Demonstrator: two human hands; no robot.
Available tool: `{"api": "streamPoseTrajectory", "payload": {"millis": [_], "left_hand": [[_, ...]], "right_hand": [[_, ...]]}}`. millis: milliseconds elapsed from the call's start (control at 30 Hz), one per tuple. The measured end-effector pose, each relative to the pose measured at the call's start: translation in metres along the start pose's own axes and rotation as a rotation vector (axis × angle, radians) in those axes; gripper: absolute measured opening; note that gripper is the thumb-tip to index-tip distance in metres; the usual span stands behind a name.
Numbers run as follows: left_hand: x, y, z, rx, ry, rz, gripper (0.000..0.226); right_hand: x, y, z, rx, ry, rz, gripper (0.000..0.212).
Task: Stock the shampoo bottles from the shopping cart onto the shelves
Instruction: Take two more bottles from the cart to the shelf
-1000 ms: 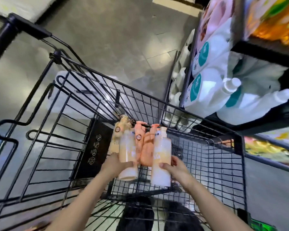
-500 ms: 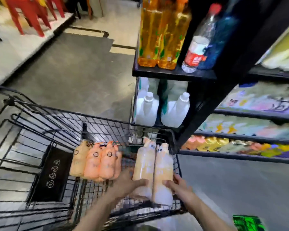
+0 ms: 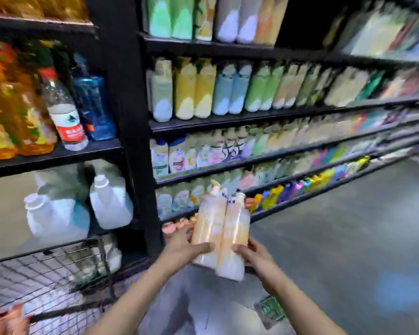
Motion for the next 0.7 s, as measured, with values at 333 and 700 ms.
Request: {"api": "streamPoseTrajectory", "payload": {"millis": [333, 700], "left_hand": [[0.125, 0.106, -0.134, -0.018, 0.177, 0.121, 0.084], [0.308, 0.155, -0.267, 0.025, 0.43, 0.022, 0.098]], "right_hand": [[0.04, -0.155, 0.109, 0.111, -0.215, -0.186, 0.051], [0.175, -0.28, 0.267, 0.073, -0.449, -0.266, 0.053]]}}
Point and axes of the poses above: each hand's wrist, its own x-axis towards the middle knuckle, its own y-axis out of the palm, z = x × y, the point moved 7 cm from there along x, towards the middle knuckle, and after that the axes turned 5 degrees about y, right-handed, at the moved point
